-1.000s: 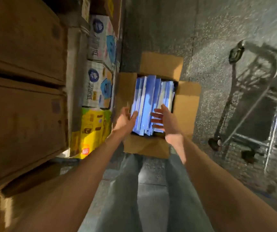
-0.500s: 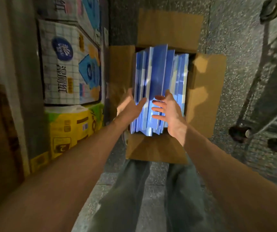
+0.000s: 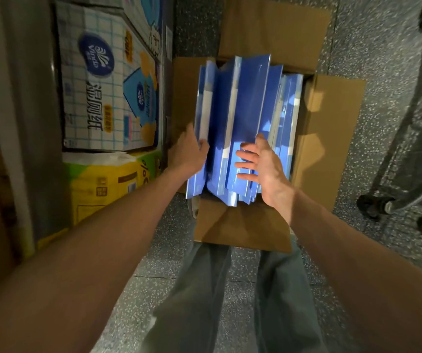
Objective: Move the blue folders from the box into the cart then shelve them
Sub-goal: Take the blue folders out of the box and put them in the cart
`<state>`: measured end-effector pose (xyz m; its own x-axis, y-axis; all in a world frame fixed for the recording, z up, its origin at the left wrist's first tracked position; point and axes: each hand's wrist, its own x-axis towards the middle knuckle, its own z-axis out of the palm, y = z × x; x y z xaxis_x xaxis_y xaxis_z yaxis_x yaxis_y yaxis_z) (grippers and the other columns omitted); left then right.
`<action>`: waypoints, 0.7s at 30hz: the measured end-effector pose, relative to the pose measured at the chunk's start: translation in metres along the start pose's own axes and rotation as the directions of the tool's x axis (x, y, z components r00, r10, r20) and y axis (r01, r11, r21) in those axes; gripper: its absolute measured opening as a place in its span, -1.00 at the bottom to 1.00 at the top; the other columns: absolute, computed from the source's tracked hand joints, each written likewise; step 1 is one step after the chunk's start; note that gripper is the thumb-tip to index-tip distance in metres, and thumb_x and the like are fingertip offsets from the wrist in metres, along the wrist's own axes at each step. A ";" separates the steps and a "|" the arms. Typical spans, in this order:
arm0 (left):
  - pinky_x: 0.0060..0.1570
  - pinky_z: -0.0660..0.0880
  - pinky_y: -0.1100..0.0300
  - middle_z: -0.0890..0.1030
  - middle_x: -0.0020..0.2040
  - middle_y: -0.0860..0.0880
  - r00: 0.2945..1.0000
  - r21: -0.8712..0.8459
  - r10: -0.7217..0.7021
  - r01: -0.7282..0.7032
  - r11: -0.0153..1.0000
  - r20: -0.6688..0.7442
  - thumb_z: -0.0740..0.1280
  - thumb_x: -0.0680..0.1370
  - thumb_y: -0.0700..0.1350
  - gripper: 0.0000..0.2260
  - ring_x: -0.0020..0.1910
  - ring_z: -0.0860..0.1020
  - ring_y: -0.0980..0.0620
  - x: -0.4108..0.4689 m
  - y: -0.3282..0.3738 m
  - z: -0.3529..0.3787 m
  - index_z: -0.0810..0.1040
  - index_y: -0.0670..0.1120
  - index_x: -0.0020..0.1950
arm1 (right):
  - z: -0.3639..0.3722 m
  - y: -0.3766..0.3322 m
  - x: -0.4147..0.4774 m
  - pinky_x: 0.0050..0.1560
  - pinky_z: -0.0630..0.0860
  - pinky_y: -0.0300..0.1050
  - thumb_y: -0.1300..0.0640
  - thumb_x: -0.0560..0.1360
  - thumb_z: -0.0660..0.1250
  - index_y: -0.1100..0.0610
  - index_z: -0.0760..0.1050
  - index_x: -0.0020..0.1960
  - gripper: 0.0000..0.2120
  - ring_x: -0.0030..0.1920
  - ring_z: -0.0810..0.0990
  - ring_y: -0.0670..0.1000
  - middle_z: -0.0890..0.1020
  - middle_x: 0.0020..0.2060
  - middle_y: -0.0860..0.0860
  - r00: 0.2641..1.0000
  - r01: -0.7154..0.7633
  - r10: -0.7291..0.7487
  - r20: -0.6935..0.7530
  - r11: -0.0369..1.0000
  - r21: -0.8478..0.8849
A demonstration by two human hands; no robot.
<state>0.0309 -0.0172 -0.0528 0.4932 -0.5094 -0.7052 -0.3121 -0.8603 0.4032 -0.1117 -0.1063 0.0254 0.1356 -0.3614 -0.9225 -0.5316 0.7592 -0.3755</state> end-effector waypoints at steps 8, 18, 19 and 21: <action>-0.11 0.41 0.04 0.53 0.28 -0.17 1.000 0.085 0.004 -0.003 0.996 -0.013 0.27 0.62 0.11 -0.48 0.16 0.57 -0.20 0.010 0.009 0.010 0.26 -0.16 0.45 | 0.012 0.001 0.010 0.03 0.59 -0.05 -0.16 0.69 -0.04 0.17 0.46 0.36 -0.48 0.16 0.62 0.12 0.61 0.24 0.09 1.000 -0.009 0.009 -0.007 1.000 -0.017; -0.25 0.35 0.13 0.54 0.20 -0.22 0.999 0.082 -0.024 0.020 0.996 0.038 0.16 0.71 -0.04 -0.68 -0.04 0.52 -0.13 0.011 0.015 -0.003 0.37 -0.27 0.32 | 0.004 0.013 0.003 0.10 0.57 0.01 -0.16 0.70 -0.06 0.18 0.45 0.40 -0.45 0.19 0.60 0.14 0.59 0.28 0.11 1.000 -0.026 0.025 -0.015 0.997 -0.079; -0.28 0.33 0.13 0.55 0.16 -0.22 0.999 0.094 -0.019 0.016 0.995 0.033 0.15 0.71 -0.05 -0.68 -0.08 0.50 -0.11 0.010 0.015 -0.006 0.38 -0.28 0.30 | 0.003 0.013 0.001 0.06 0.57 -0.02 -0.16 0.70 -0.06 0.17 0.46 0.39 -0.45 0.18 0.61 0.14 0.60 0.26 0.10 1.000 -0.024 0.024 -0.010 0.996 -0.086; -0.33 0.31 0.16 0.57 0.04 -0.18 1.000 0.119 0.009 -0.009 0.993 0.005 0.16 0.70 -0.07 -0.73 -0.16 0.51 -0.09 0.001 0.015 -0.009 0.41 -0.28 0.24 | 0.001 0.011 -0.005 0.03 0.58 -0.04 -0.17 0.69 -0.05 0.14 0.48 0.35 -0.47 0.13 0.63 0.12 0.62 0.21 0.08 1.000 -0.016 0.016 -0.001 0.995 -0.097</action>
<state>0.0344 -0.0309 -0.0423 0.4864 -0.5167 -0.7046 -0.4109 -0.8469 0.3374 -0.1171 -0.0954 0.0262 0.1262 -0.3493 -0.9285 -0.6126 0.7087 -0.3499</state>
